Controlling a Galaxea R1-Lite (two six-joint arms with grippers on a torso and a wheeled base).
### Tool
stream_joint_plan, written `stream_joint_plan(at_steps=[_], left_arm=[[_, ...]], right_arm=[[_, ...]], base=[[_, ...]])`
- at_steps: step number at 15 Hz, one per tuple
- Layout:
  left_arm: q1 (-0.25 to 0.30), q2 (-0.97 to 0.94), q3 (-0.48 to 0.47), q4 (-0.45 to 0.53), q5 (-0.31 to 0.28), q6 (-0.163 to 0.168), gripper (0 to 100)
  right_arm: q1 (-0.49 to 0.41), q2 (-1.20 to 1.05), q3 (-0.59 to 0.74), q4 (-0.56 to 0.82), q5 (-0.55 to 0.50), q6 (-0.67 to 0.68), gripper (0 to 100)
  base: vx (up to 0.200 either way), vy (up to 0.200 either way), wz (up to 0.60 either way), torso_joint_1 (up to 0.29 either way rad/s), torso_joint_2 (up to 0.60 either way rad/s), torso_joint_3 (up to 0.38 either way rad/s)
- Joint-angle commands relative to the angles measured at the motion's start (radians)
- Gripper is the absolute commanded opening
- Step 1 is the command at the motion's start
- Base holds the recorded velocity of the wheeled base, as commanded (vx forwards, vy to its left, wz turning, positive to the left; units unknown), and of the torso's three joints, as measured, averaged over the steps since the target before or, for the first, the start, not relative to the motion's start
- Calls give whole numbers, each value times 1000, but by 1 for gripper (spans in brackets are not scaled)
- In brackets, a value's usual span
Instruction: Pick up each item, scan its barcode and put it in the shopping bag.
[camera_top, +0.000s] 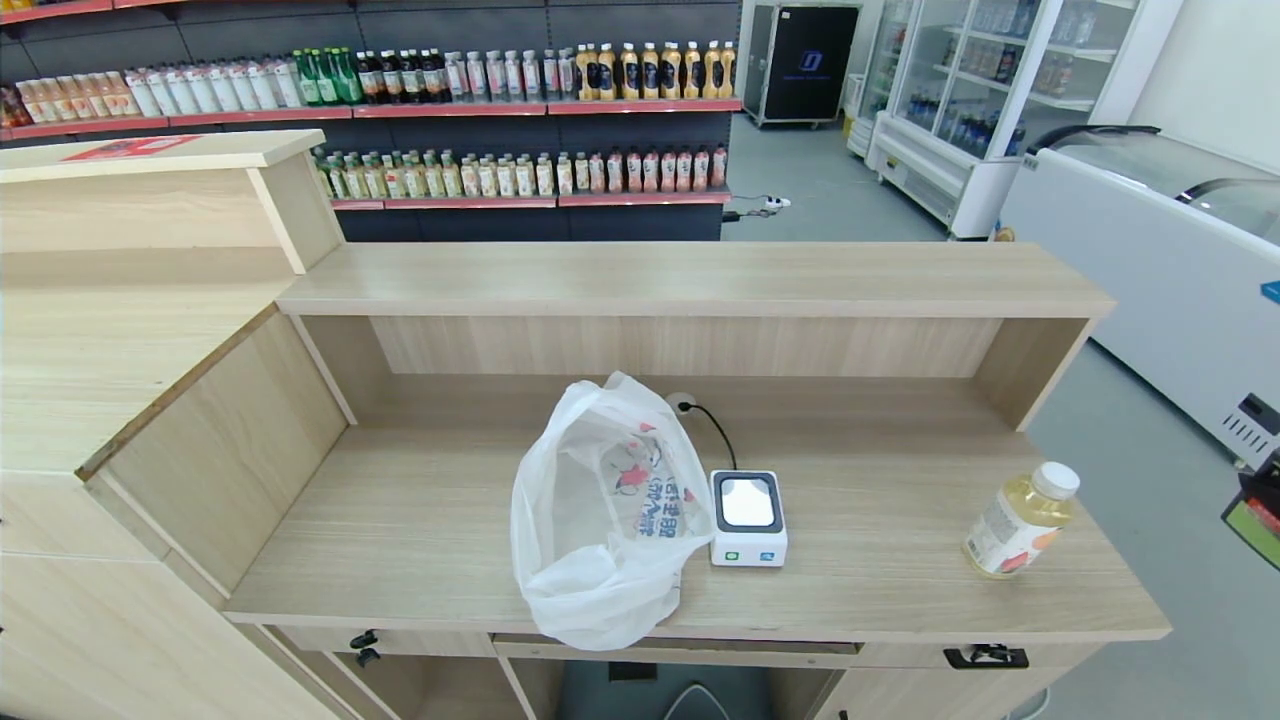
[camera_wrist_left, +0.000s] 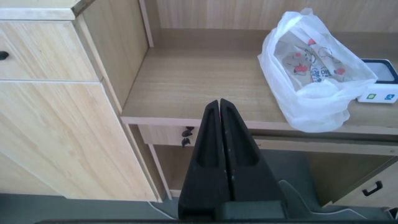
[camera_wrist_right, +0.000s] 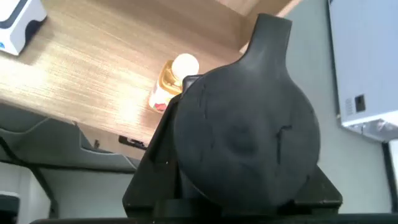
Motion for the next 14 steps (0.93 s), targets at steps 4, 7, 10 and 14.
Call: stream_joint_plan(at_steps=[4,7,10,14], left_arm=[[0,0,0,0,0,0,0],[0,0,0,0,0,0,0],[0,0,0,0,0,0,0],[0,0,0,0,0,0,0]], right_arm=[[53,36,16,-134,-3,126,0],[199,66,-16,-162,-121,247,0],[446,141,-28,-275,-155,442,0],[481,244,-22,-307,-22,775,0]], base=[[0,0,300,2,0,1],[0,0,600,5,1,4],[0,0,200,-1,1,2],[0,0,0,0,0,0]])
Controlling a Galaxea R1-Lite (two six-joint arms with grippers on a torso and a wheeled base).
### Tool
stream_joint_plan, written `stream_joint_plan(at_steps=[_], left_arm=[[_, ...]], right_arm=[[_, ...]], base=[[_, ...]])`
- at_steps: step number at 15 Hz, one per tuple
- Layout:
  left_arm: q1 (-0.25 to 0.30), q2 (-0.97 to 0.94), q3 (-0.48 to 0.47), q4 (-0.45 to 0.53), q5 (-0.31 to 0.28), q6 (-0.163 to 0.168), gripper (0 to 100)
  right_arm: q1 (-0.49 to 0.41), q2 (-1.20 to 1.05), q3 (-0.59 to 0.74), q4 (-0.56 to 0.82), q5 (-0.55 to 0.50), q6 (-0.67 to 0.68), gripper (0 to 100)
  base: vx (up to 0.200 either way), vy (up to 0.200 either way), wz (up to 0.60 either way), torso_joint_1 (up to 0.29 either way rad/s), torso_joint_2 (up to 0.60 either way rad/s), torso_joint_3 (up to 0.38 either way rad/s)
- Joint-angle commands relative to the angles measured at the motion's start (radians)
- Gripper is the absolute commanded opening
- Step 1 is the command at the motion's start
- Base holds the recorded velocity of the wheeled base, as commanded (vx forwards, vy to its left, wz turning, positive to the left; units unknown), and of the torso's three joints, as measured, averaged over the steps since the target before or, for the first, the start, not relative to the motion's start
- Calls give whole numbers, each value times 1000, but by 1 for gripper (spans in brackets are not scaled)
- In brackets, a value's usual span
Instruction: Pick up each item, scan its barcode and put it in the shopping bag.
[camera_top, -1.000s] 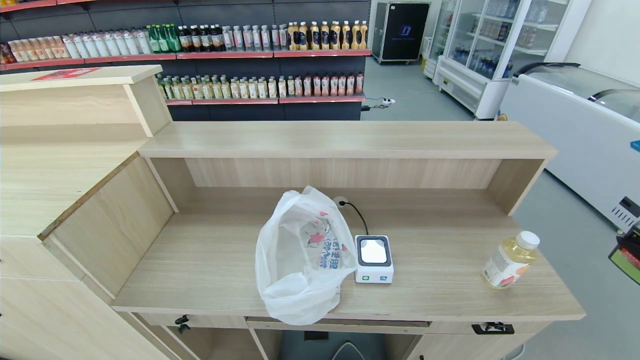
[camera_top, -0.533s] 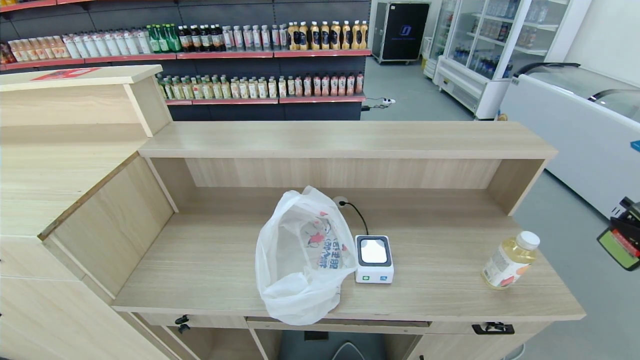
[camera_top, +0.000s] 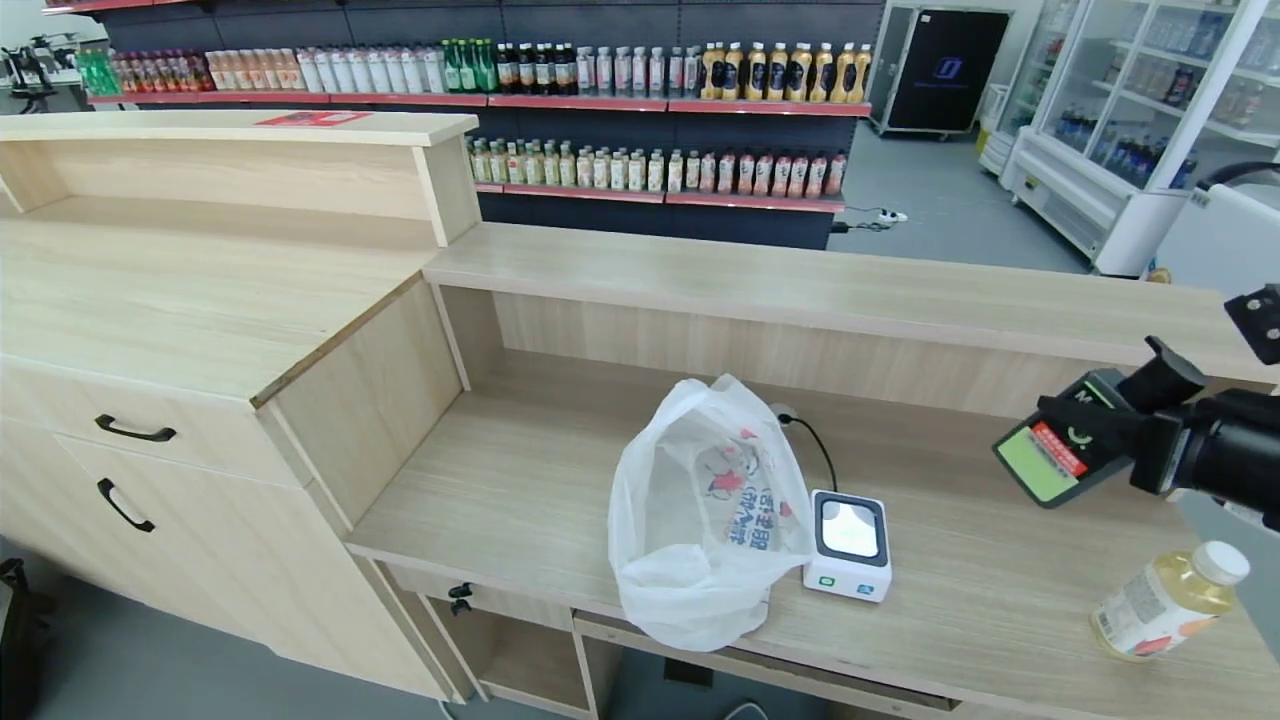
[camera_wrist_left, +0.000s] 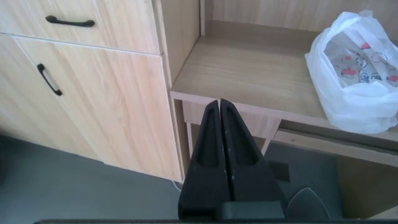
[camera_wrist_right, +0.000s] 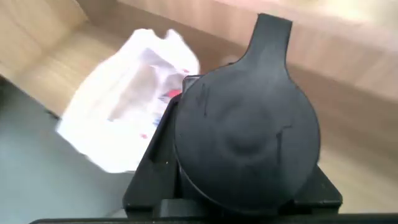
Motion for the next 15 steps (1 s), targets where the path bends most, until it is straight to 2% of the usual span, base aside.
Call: stream_joint_plan(at_steps=[1,2,3,5,7,12,15], left_arm=[[3,0,0,-1,0,0,0],[3,0,0,-1,0,0,0],[3,0,0,-1,0,0,0],[3,0,0,-1,0,0,0],[3,0,0,-1,0,0,0],[3,0,0,-1,0,0,0],[3,0,0,-1,0,0,0]], right_arm=[[16,121,-58,3,18,200,0],[14,169,-118,6,44,349,0],[12,213,-178,6,76,433,0],[3,288,-229,29,131,454,0],[9,348,-227,29,136,441,0],[3,471,-167,23,182,240,0],[-6,525,-166,14,182,171,0]], base=[[0,0,0,0,0,0],[0,0,0,0,0,0],[0,0,0,0,0,0],[0,0,0,0,0,0],[0,0,0,0,0,0],[0,0,0,0,0,0],[0,0,0,0,0,0]])
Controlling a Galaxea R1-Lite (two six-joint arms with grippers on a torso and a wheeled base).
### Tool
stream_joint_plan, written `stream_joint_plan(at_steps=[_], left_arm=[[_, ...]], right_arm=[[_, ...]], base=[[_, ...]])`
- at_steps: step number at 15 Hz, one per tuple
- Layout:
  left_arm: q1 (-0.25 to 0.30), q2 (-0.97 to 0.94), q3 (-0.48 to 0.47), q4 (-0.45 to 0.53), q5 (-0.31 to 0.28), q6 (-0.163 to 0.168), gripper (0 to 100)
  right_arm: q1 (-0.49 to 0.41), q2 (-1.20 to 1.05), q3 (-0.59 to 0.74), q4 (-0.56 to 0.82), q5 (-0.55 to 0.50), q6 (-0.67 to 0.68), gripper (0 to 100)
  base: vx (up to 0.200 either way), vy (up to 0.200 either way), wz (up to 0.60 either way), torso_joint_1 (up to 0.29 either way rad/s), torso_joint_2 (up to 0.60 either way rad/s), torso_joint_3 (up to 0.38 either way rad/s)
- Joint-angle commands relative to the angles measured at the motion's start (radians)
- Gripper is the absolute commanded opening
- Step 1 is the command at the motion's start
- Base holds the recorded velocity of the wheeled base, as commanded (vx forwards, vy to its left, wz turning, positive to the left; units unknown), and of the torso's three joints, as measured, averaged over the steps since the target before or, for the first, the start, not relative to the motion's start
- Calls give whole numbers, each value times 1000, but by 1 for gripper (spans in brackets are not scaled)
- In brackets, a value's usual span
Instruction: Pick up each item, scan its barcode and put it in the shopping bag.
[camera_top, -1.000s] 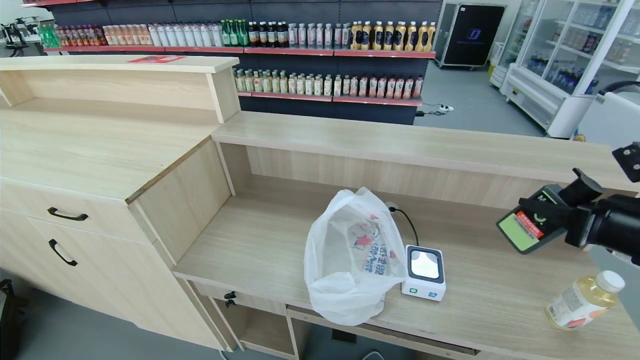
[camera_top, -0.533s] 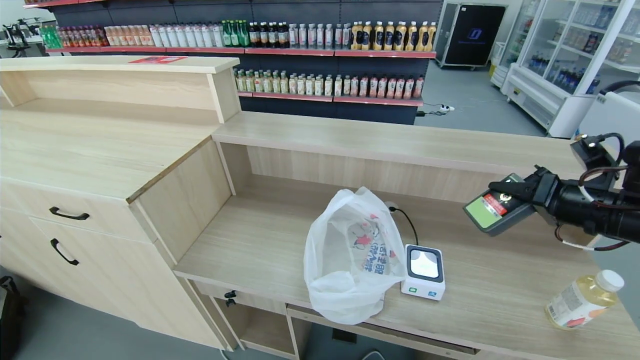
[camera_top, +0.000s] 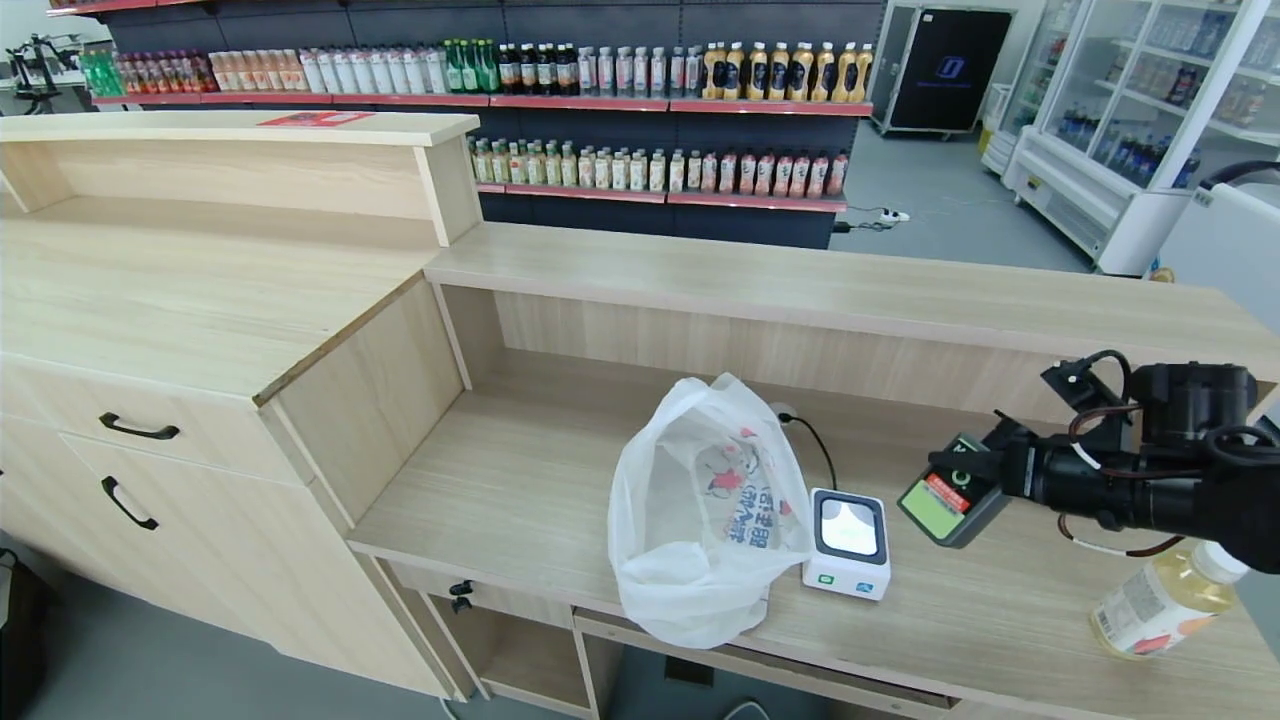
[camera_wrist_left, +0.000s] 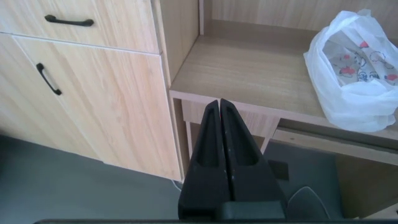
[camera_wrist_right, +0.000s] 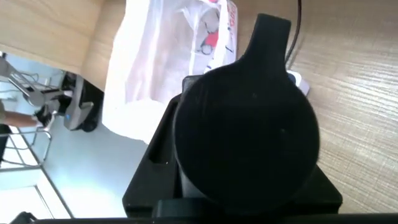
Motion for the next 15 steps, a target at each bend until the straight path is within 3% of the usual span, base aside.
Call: stream_joint_plan(at_steps=[1,11,15], left_arm=[[1,0,0,0,0,0,0],[1,0,0,0,0,0,0],[1,0,0,0,0,0,0]], right_arm=[[-6,61,0,-2,-4,-25,0],[31,93,-17,-6,-38,-60,0],[45,144,-17,-95,-38,-57,0]], base=[[0,0,0,0,0,0],[0,0,0,0,0,0],[0,0,0,0,0,0]])
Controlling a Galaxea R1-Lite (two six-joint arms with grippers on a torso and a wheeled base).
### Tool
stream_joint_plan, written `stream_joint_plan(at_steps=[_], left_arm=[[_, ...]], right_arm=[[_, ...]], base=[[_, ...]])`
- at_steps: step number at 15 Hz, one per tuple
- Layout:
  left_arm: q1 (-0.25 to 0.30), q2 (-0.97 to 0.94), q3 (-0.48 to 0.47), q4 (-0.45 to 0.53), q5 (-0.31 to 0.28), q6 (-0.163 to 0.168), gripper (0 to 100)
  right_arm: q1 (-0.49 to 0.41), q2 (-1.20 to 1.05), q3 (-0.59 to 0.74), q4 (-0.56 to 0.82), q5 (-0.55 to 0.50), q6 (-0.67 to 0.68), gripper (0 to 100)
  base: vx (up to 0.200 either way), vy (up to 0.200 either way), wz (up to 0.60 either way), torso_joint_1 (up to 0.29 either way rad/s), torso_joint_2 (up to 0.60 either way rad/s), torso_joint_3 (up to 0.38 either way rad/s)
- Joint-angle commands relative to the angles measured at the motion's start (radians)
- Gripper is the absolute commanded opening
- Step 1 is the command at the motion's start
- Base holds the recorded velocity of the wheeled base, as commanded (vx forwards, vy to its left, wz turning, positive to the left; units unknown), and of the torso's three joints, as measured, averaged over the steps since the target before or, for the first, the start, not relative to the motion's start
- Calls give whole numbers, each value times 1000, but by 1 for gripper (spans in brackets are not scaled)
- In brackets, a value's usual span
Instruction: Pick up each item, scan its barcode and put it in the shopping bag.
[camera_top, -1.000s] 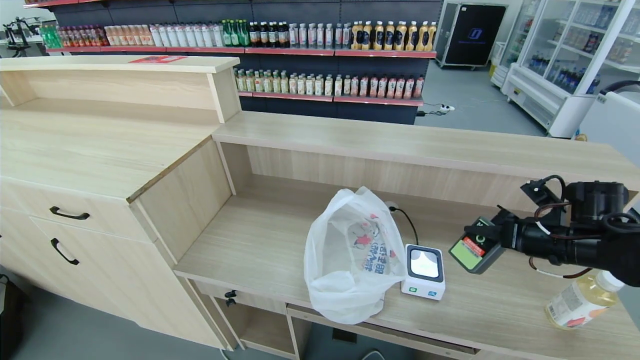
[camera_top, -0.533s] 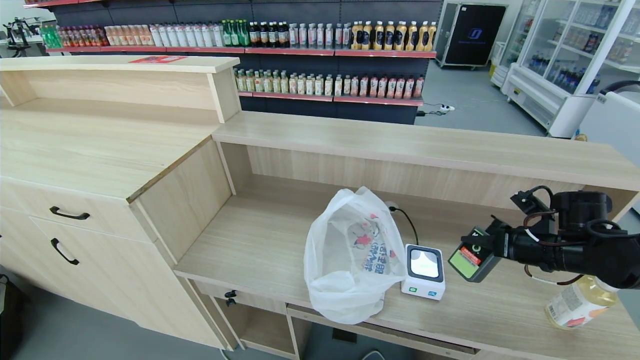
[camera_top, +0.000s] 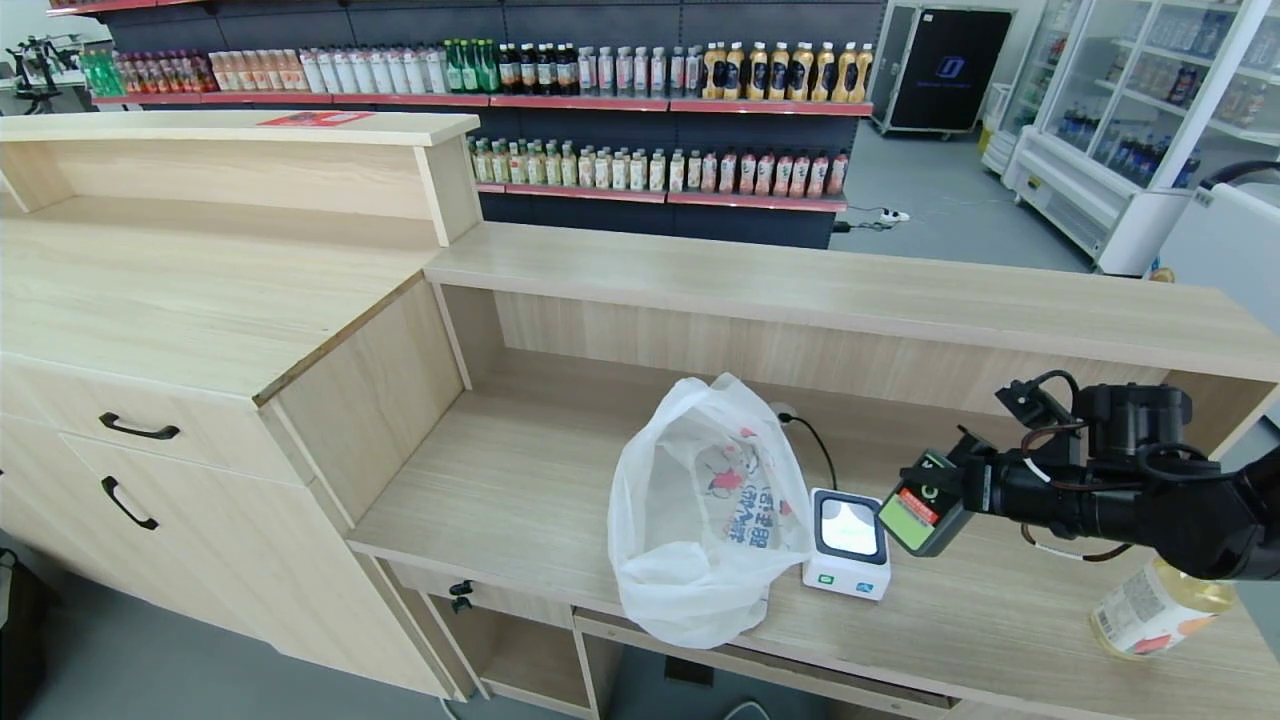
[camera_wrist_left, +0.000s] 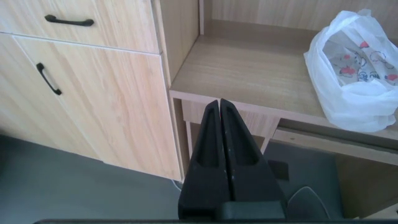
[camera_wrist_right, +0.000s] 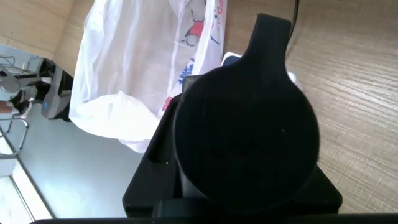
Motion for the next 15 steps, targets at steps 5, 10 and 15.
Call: stream_joint_plan(at_steps=[5,10,15], left_arm=[[0,0,0,0,0,0,0],[0,0,0,0,0,0,0],[0,0,0,0,0,0,0]], right_arm=[[33,64,-27,-77,-1,5,0],[67,102,-23,-143,-6,4,0],[76,159,-52,-190,-33,5,0]], base=[[0,0,0,0,0,0],[0,0,0,0,0,0],[0,0,0,0,0,0]])
